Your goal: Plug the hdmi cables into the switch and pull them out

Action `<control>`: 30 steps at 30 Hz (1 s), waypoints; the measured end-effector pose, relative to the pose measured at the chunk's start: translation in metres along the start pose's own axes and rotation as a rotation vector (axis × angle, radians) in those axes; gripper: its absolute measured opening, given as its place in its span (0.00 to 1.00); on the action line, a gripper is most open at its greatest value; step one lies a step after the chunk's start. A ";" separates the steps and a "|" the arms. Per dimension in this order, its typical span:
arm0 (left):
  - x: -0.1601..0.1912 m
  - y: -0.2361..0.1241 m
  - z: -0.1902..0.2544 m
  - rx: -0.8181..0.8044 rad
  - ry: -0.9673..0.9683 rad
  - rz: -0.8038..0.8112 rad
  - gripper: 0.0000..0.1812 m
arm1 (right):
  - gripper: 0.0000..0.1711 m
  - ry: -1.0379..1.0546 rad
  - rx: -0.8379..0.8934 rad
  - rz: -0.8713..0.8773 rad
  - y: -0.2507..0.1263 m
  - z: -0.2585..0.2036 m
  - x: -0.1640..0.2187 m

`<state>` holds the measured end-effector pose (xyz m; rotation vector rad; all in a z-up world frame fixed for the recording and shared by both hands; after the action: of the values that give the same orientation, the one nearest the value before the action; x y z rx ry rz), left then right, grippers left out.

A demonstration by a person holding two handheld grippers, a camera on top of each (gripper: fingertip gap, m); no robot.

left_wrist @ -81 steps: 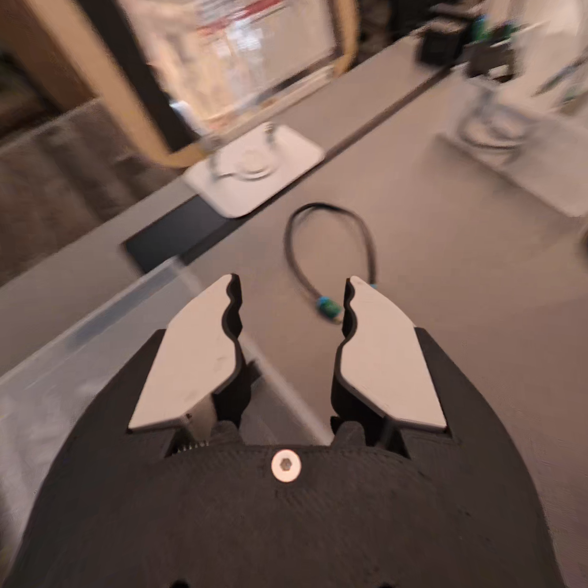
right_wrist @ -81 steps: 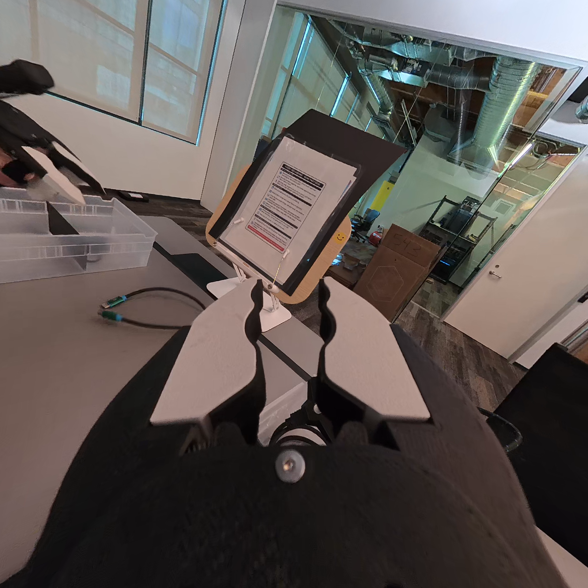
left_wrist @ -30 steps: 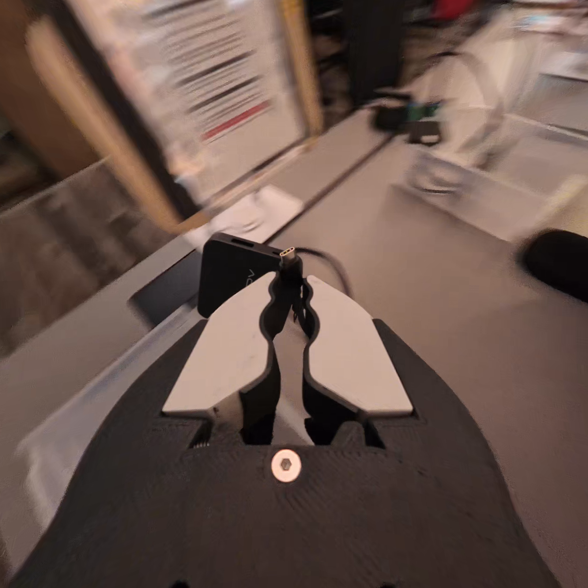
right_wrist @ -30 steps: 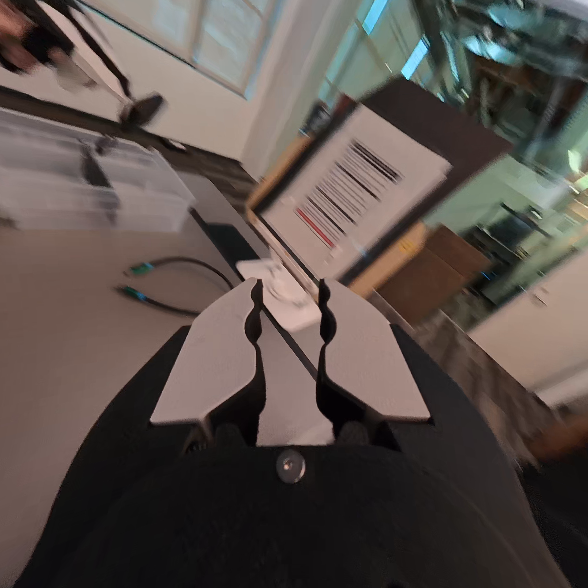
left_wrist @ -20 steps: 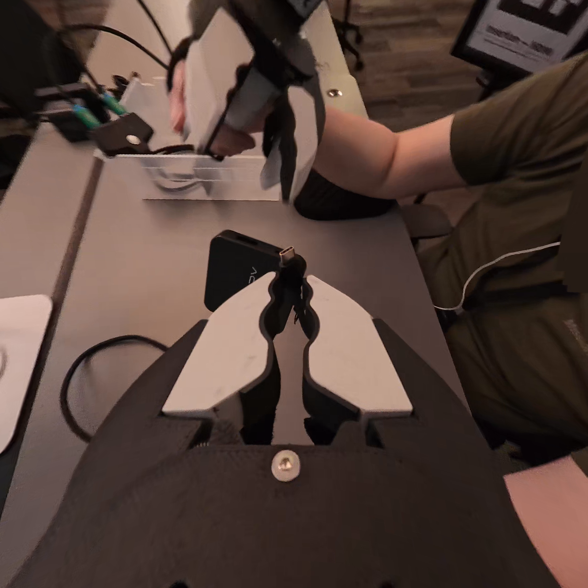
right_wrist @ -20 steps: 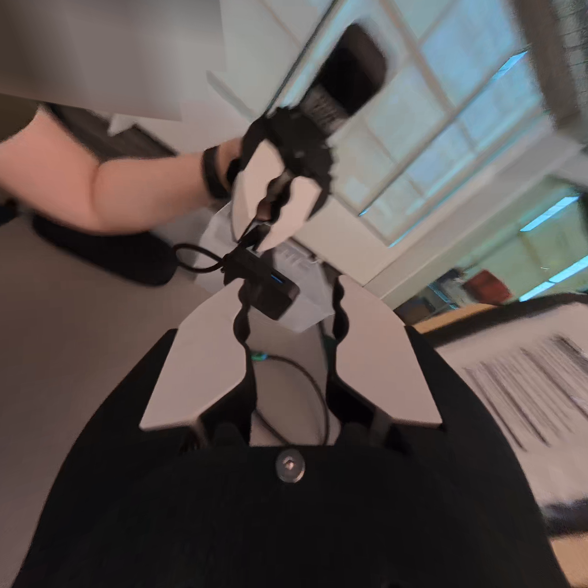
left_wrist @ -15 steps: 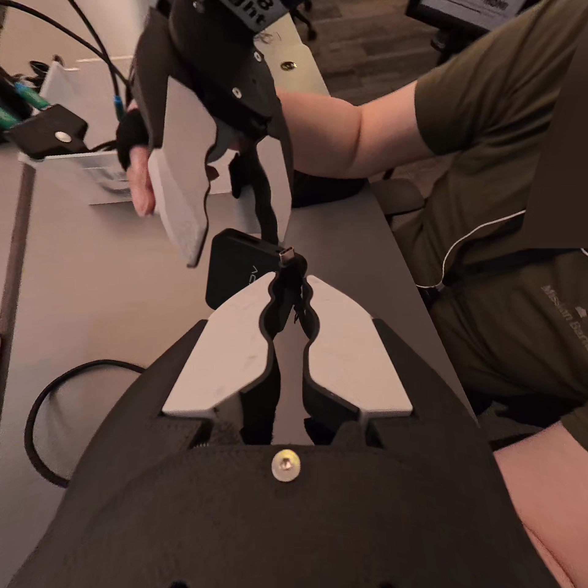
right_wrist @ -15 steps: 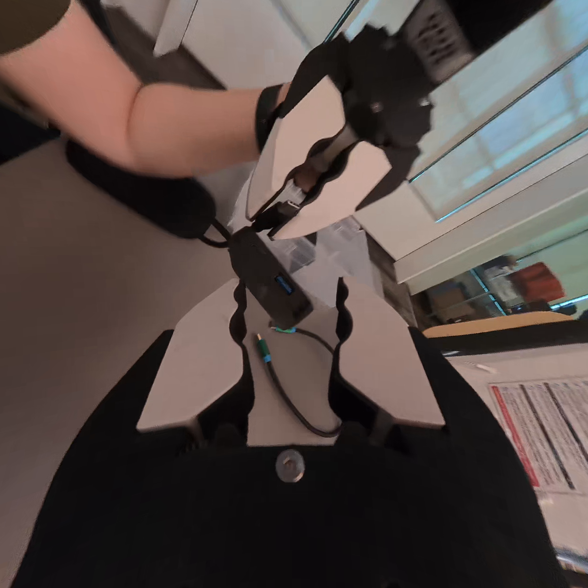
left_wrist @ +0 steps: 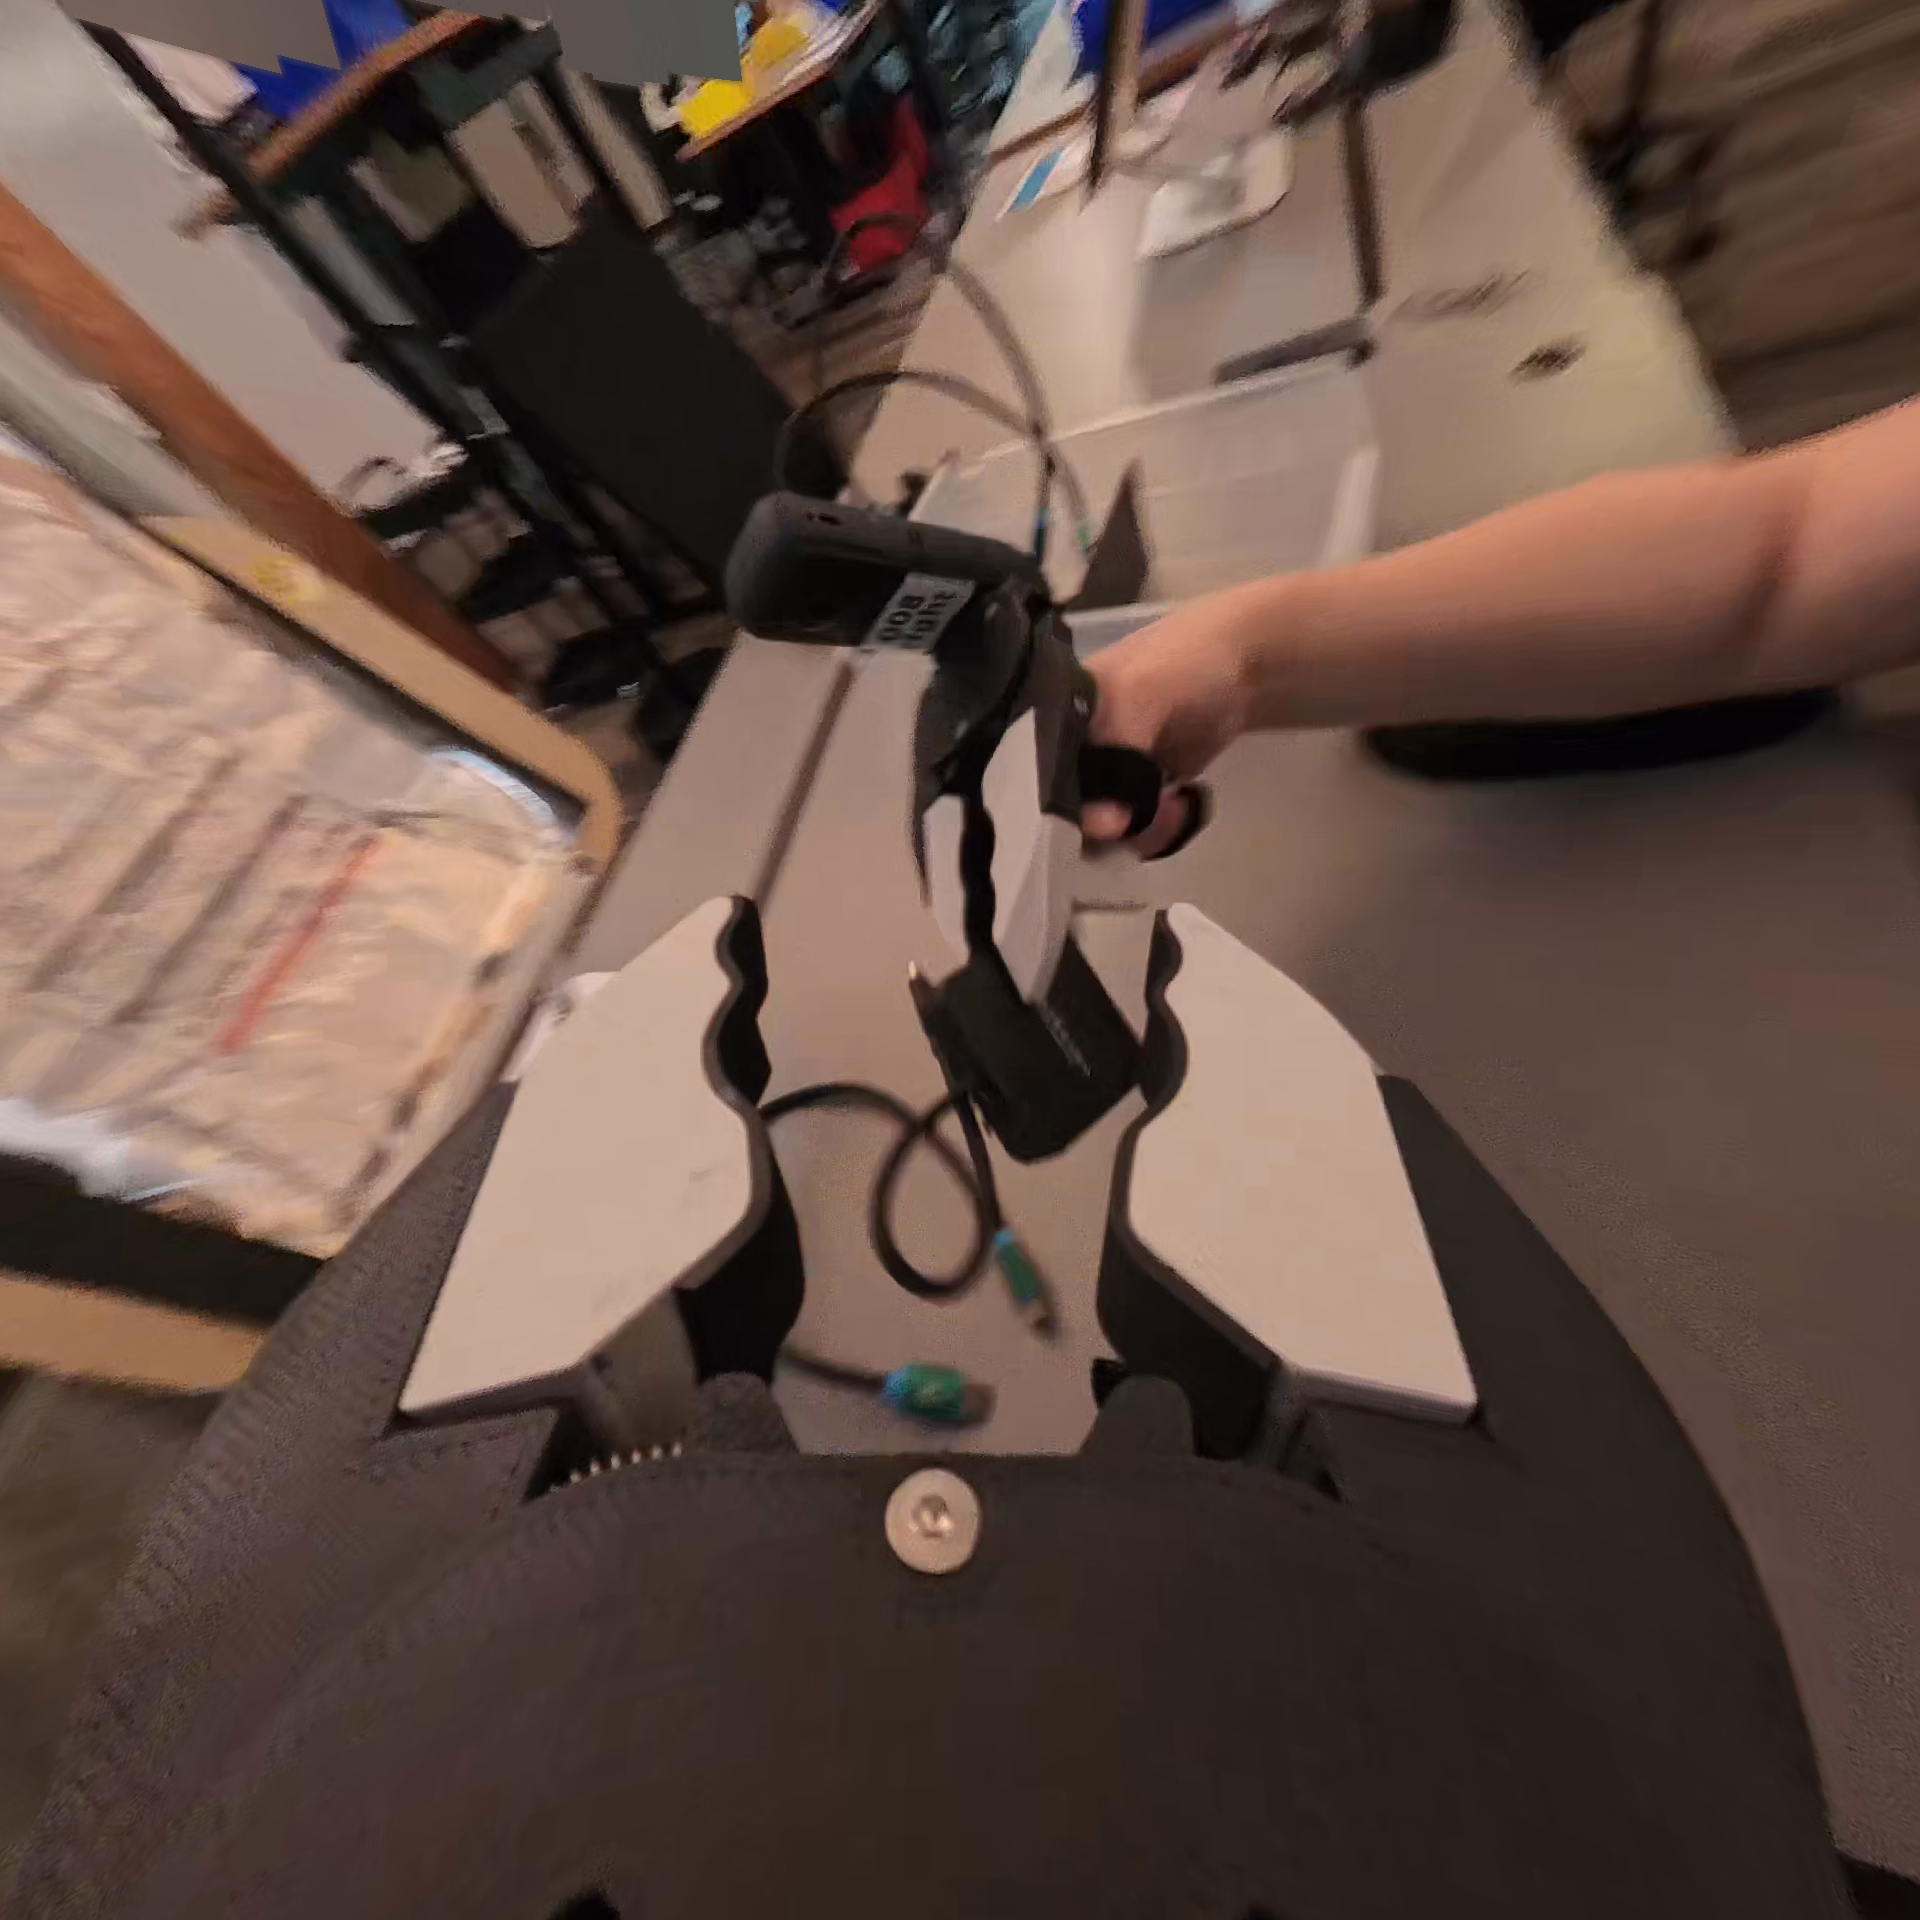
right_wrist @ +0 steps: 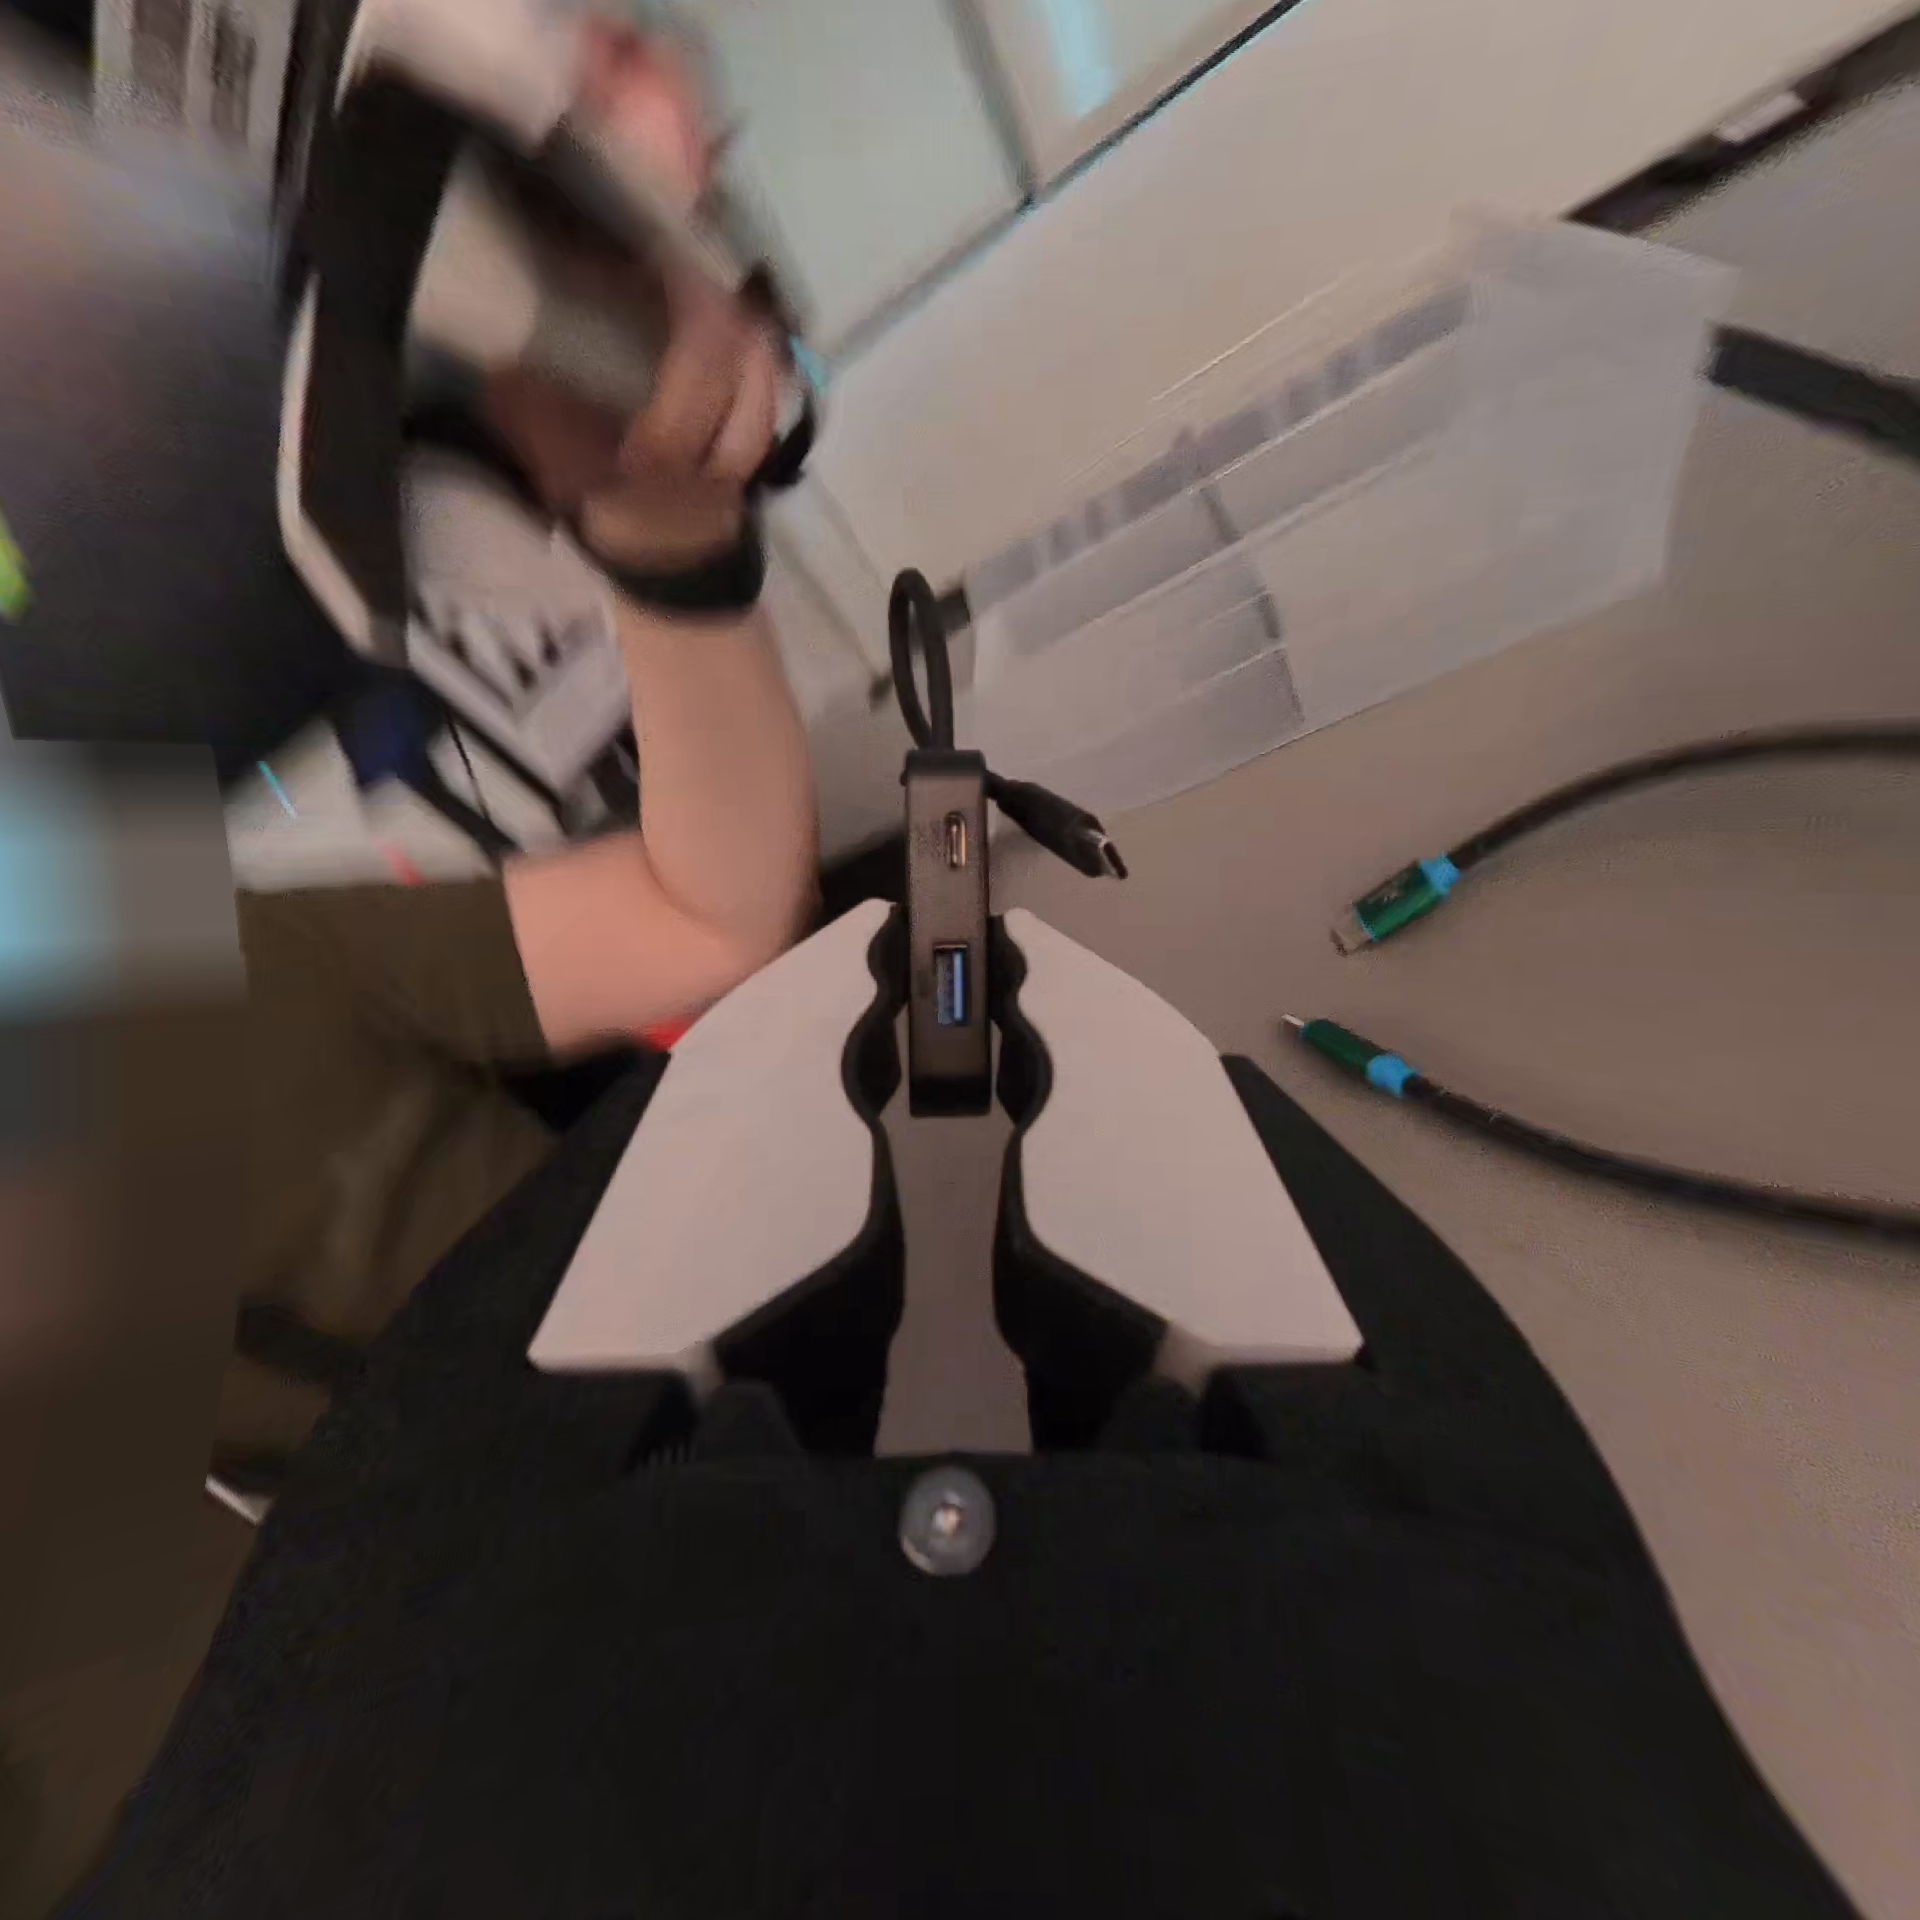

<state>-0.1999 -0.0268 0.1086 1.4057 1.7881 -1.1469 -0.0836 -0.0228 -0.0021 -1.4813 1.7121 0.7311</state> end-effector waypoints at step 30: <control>0.084 0.096 0.022 -0.231 0.792 -0.432 0.09 | 0.19 0.524 -0.004 0.225 -0.045 0.048 0.012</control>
<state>-0.1319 -0.0011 0.0013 1.4806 2.7768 -0.5415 -0.0318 0.0018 -0.0372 -1.5927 2.2984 0.4794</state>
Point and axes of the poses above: each gripper's, where its closed fingertips meet, y out along the fingers, x out of its underside, z = x × y across the jaws, the point moved 5 cm from there along -y, back along the fingers, and after that the axes turned 11 degrees about -x, right-handed, at the moved point
